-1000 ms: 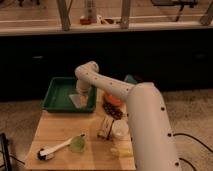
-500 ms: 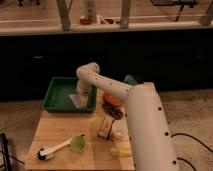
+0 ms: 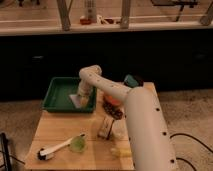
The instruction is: Place towel in table surface
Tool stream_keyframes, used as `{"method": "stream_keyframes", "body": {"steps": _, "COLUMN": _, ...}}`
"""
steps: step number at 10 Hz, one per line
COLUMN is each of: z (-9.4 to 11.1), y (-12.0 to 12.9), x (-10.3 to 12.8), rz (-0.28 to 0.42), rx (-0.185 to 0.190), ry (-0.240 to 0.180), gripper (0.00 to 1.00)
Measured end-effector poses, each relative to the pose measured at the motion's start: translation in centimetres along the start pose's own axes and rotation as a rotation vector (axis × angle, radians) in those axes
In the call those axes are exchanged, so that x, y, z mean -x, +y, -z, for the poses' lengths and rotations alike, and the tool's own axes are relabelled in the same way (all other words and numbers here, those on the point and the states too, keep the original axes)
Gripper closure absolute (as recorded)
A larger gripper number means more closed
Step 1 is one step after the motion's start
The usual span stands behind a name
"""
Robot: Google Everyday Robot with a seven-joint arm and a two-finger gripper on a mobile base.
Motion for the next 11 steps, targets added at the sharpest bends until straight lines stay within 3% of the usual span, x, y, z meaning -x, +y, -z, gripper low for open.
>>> {"method": "stream_keyframes", "body": {"steps": 4, "z": 0.1, "y": 0.1, "x": -0.6, "rz": -0.012, "rx": -0.002, "ry": -0.002, "gripper": 0.94}}
{"method": "stream_keyframes", "body": {"steps": 5, "z": 0.2, "y": 0.1, "x": -0.7, "rz": -0.013, "rx": -0.002, "ry": -0.001, "gripper": 0.98}}
{"method": "stream_keyframes", "body": {"steps": 8, "z": 0.8, "y": 0.3, "x": -1.1, "rz": -0.006, "rx": -0.012, "ry": 0.003, "gripper": 1.00}}
{"method": "stream_keyframes", "body": {"steps": 11, "z": 4.1, "y": -0.2, "x": 0.3, "rz": 0.032, "rx": -0.060, "ry": -0.041, "gripper": 1.00}}
